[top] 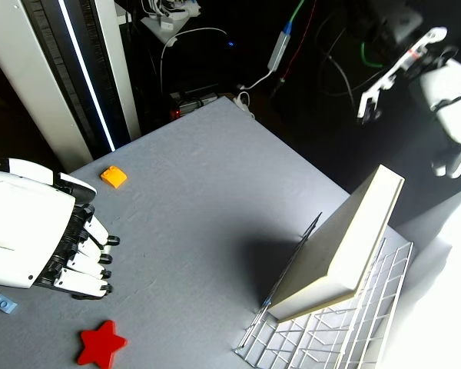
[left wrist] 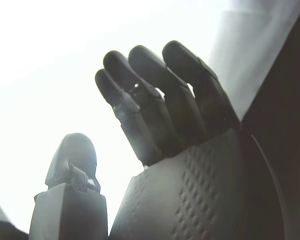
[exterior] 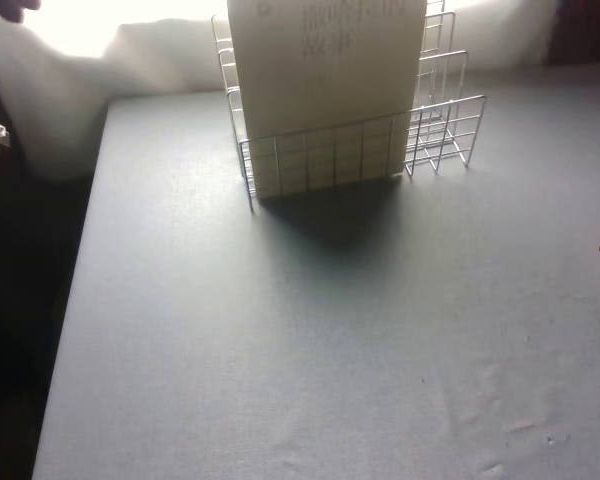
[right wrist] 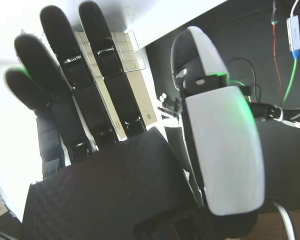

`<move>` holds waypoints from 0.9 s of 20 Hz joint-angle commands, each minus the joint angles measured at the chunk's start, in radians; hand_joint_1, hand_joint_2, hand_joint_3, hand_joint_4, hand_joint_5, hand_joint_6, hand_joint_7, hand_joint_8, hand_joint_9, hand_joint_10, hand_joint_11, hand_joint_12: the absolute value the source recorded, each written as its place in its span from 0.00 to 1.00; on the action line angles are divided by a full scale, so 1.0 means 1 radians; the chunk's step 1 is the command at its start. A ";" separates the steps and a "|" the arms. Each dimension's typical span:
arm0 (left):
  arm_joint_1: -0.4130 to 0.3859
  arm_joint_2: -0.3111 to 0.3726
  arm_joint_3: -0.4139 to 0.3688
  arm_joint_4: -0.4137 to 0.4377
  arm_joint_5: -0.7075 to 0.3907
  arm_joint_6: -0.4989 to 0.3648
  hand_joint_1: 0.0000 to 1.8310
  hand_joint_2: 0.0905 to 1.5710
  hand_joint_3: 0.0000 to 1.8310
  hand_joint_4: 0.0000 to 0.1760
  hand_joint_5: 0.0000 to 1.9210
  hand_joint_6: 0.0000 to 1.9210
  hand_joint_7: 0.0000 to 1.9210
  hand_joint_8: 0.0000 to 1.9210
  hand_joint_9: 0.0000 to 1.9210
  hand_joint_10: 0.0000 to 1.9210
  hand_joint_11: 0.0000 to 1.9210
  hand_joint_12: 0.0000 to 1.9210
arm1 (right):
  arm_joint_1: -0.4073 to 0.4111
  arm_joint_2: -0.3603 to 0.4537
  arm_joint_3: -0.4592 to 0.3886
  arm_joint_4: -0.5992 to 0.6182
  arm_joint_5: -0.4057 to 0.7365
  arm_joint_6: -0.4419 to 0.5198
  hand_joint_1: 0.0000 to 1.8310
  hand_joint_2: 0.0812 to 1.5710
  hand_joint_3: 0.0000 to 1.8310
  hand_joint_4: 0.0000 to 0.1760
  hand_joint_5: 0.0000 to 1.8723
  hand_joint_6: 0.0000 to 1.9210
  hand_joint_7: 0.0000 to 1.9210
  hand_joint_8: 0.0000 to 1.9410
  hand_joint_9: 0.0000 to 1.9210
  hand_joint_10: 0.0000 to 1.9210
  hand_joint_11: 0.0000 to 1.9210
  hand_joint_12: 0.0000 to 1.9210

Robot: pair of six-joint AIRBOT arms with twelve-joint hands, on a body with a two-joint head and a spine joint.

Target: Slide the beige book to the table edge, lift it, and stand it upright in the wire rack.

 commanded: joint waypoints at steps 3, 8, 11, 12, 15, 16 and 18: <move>-0.042 0.041 -0.039 -0.142 -0.085 -0.036 0.20 0.90 0.01 0.00 0.53 0.94 0.59 0.97 0.59 1.00 0.57 1.00 | 0.019 0.010 -0.005 0.032 0.043 0.004 0.04 0.85 0.00 0.00 0.53 0.98 0.60 0.91 0.57 1.00 0.54 1.00; -0.081 0.077 0.017 0.035 0.270 -0.274 0.25 0.96 0.01 0.00 0.54 1.00 0.61 1.00 0.63 1.00 0.63 1.00 | 0.018 0.011 -0.005 0.032 0.040 0.009 0.27 0.95 0.01 0.00 0.57 0.99 0.66 0.95 0.66 1.00 0.66 1.00; -0.131 0.132 0.059 -0.006 0.683 -0.046 0.27 0.96 0.00 0.00 0.53 1.00 0.59 1.00 0.60 1.00 0.61 1.00 | 0.018 0.011 -0.005 0.032 0.039 0.009 0.28 0.95 0.01 0.00 0.56 1.00 0.64 0.98 0.66 1.00 0.67 1.00; -0.131 0.148 0.072 -0.085 0.794 0.062 0.25 0.96 0.01 0.00 0.52 1.00 0.58 1.00 0.60 1.00 0.61 1.00 | 0.018 0.011 -0.005 0.032 0.039 0.009 0.27 0.95 0.01 0.00 0.56 1.00 0.64 0.99 0.66 1.00 0.67 1.00; -0.143 0.192 0.092 -0.128 1.101 0.364 0.29 0.93 0.00 0.00 0.52 1.00 0.58 1.00 0.60 1.00 0.59 1.00 | 0.018 0.011 -0.005 0.032 0.038 0.009 0.26 0.96 0.01 0.00 0.55 1.00 0.63 1.00 0.66 1.00 0.65 1.00; -0.142 0.200 0.086 -0.124 1.169 0.439 0.31 0.93 0.00 0.00 0.52 1.00 0.59 1.00 0.61 1.00 0.60 1.00 | 0.018 0.011 -0.005 0.032 0.037 0.009 0.26 0.95 0.01 0.00 0.55 1.00 0.62 0.99 0.65 1.00 0.63 1.00; -0.144 0.242 0.030 -0.073 1.244 0.613 0.29 0.94 0.00 0.00 0.53 1.00 0.60 1.00 0.62 1.00 0.61 1.00 | 0.018 0.011 -0.005 0.032 0.037 0.009 0.21 0.98 0.01 0.00 0.54 1.00 0.61 1.00 0.64 1.00 0.64 1.00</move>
